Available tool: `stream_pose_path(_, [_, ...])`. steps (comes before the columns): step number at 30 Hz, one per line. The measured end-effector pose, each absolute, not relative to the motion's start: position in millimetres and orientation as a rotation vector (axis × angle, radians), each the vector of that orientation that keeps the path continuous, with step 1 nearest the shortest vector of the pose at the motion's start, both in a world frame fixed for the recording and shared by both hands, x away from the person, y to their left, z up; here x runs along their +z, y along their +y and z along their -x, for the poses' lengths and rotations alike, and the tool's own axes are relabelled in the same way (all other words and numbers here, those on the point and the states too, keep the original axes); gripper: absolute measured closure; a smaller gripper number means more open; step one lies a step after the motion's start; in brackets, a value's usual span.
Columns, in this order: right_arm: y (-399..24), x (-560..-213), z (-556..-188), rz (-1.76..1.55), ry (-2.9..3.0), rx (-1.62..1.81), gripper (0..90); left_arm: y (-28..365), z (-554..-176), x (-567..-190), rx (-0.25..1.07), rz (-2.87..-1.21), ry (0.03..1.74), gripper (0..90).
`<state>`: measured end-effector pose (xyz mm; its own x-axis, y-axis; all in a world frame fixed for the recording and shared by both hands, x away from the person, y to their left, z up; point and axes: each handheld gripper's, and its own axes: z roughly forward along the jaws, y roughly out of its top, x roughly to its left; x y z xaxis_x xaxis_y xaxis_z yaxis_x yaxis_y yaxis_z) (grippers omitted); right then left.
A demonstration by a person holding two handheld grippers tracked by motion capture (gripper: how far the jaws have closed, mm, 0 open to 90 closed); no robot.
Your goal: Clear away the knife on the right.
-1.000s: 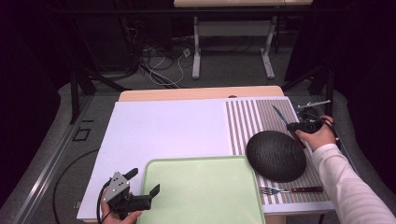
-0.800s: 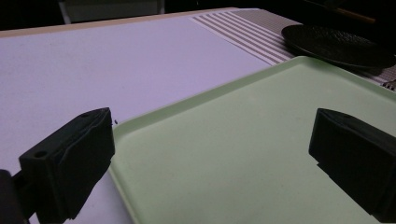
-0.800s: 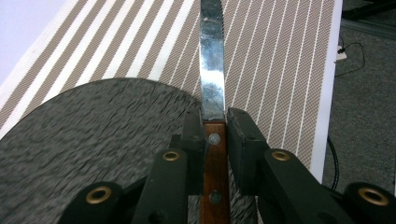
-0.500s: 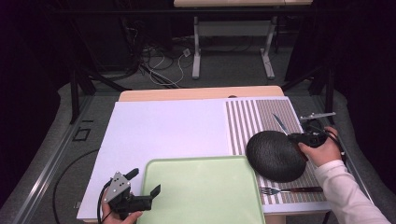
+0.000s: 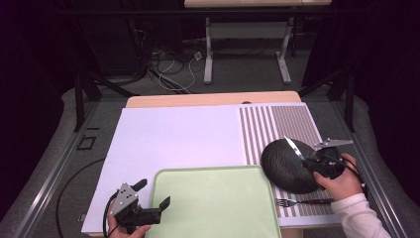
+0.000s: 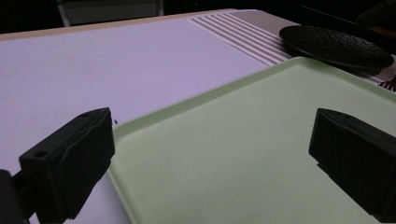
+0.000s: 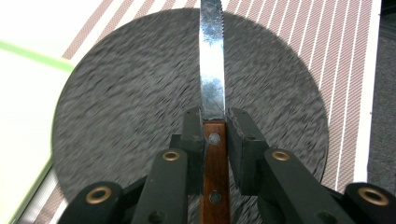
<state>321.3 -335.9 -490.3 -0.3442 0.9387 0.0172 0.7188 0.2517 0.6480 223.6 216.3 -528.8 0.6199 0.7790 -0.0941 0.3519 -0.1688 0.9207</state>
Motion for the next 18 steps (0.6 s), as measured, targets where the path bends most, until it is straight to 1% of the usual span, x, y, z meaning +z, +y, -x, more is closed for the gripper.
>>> stream_pose_path(11, [-319, -491, -278, -1.462, 2.164, 0.866, 77.2, 216, -223, -529, 0.495, -1.766, 0.923, 0.6])
stream_pose_path(18, [-301, -491, -261, -1.405, 2.183, 0.896, 77.2, 216, -223, -529, 0.498, -1.762, 0.924, 0.6])
